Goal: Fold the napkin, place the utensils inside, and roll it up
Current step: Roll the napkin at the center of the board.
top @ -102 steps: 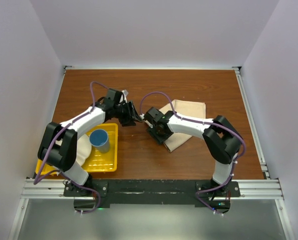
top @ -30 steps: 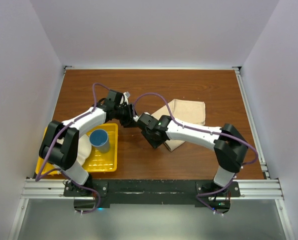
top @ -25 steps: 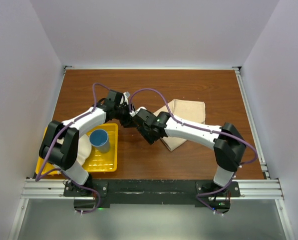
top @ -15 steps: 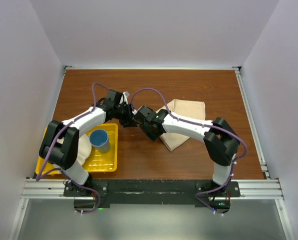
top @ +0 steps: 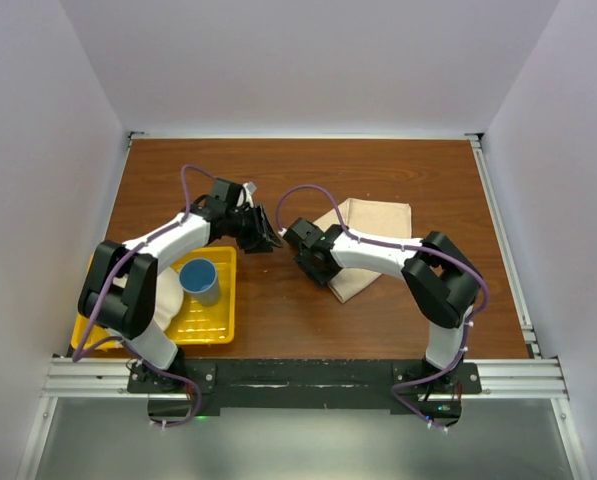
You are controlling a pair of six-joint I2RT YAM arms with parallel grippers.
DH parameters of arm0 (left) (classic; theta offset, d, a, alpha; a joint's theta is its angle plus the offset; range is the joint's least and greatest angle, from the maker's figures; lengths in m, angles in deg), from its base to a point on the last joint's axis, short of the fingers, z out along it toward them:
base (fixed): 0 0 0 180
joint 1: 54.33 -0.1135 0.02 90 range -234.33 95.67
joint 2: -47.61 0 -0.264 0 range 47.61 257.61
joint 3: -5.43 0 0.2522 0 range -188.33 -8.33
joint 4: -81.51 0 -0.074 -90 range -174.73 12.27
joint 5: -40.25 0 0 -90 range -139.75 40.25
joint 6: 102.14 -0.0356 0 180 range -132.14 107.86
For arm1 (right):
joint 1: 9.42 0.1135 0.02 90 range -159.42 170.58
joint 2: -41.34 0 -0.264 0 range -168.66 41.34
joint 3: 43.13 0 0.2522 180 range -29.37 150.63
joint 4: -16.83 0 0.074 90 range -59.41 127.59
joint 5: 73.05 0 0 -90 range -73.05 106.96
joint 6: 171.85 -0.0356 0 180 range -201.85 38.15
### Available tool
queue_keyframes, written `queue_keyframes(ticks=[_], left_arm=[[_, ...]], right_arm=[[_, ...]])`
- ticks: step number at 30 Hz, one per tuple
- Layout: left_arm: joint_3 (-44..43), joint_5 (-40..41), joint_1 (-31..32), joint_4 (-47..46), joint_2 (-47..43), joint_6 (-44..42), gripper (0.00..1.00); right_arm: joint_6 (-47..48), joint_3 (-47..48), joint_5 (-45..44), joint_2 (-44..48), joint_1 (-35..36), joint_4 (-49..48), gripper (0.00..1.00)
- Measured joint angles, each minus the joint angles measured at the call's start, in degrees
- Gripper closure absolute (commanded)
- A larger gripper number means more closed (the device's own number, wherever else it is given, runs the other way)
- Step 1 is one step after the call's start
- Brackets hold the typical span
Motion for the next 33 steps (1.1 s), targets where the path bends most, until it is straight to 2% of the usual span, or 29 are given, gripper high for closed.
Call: queue_keyframes(ticks=[5,15,20,24,30,33], left_arm=[[0.00,0.00,-0.26,0.00,0.00,0.00,0.57],[-0.24,-0.11,-0.48,-0.02,0.66,0.00,0.56],[-0.33,-0.52,-0.57,-0.11,1.31,0.00,0.55],[-0.33,-0.61,-0.72,-0.11,1.64,-0.02,0.55],[-0.33,-0.94,-1.03,-0.11,1.66,-0.07,0.55],[-0.35,-1.16,-1.70,-0.09,1.66,-0.15,0.55]], right_arm=[[-0.02,-0.15,0.74,0.04,-0.24,-0.61,0.51],[-0.44,-0.17,4.02,-0.07,-1.25,-1.18,0.65],[-0.52,-0.24,4.24,-0.09,-1.70,-1.46,0.56],[-0.13,1.22,2.80,-0.81,-1.22,0.11,0.53],[-0.15,5.16,1.84,-2.54,0.44,2.47,0.54],[-0.79,6.10,1.99,-2.16,0.72,3.17,0.58]])
